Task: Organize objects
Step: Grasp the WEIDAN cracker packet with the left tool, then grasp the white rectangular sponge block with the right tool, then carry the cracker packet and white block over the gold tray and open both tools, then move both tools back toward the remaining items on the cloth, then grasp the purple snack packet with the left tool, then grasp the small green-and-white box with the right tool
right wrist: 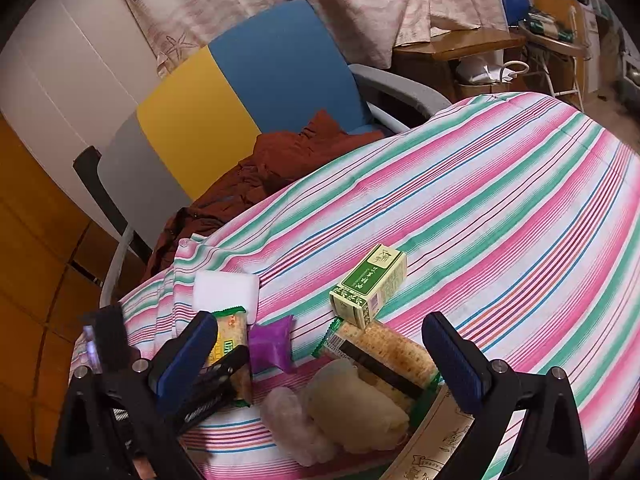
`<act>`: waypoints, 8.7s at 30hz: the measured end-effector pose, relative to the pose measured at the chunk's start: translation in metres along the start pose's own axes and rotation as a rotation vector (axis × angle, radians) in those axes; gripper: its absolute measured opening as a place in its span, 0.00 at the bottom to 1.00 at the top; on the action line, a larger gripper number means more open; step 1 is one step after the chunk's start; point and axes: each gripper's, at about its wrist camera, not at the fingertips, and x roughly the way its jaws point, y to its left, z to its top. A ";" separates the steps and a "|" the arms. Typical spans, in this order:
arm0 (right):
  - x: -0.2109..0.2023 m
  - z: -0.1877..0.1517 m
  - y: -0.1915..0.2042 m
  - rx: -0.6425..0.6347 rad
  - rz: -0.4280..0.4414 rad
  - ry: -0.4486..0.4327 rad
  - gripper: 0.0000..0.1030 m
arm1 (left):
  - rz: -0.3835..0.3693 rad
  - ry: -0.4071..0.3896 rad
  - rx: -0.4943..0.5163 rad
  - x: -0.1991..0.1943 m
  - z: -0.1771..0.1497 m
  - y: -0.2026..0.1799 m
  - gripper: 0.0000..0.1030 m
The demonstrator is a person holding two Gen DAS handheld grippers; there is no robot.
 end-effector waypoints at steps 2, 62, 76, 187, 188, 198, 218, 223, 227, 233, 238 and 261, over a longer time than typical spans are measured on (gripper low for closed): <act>0.000 0.000 0.001 -0.006 0.000 0.000 1.00 | 0.015 -0.021 -0.023 -0.005 -0.004 0.005 0.45; 0.074 -0.014 0.131 -0.616 -0.010 0.275 0.70 | -0.092 -0.208 -0.007 -0.046 -0.103 0.012 0.44; 0.011 -0.036 0.128 -0.399 0.111 0.151 0.70 | -0.126 -0.317 -0.034 -0.145 -0.142 0.042 0.45; -0.022 -0.015 -0.034 0.096 -0.148 -0.016 1.00 | -0.133 -0.174 0.075 -0.123 -0.066 -0.001 0.59; -0.022 -0.015 -0.034 0.095 -0.146 -0.017 1.00 | -0.138 -0.166 0.074 -0.116 -0.061 -0.004 0.59; -0.021 -0.014 -0.038 0.132 -0.095 -0.001 1.00 | -0.154 -0.091 0.168 -0.053 -0.014 -0.040 0.58; -0.015 -0.014 -0.037 0.116 -0.079 0.023 1.00 | -0.113 -0.055 0.174 -0.009 -0.009 -0.030 0.45; -0.015 -0.014 -0.036 0.107 -0.103 0.021 1.00 | -0.092 -0.059 0.182 -0.020 -0.026 -0.019 0.46; -0.014 -0.015 -0.036 0.102 -0.120 0.022 1.00 | -0.111 -0.034 0.185 -0.021 -0.032 -0.018 0.57; -0.013 -0.015 -0.038 0.110 -0.128 0.028 1.00 | -0.088 -0.002 0.224 -0.020 -0.030 -0.027 0.57; -0.013 -0.015 -0.037 0.108 -0.123 0.029 1.00 | -0.053 0.021 0.244 -0.005 -0.033 -0.028 0.58; 0.000 -0.009 -0.008 -0.022 -0.133 0.084 1.00 | -0.082 -0.175 0.098 -0.037 -0.099 -0.011 0.45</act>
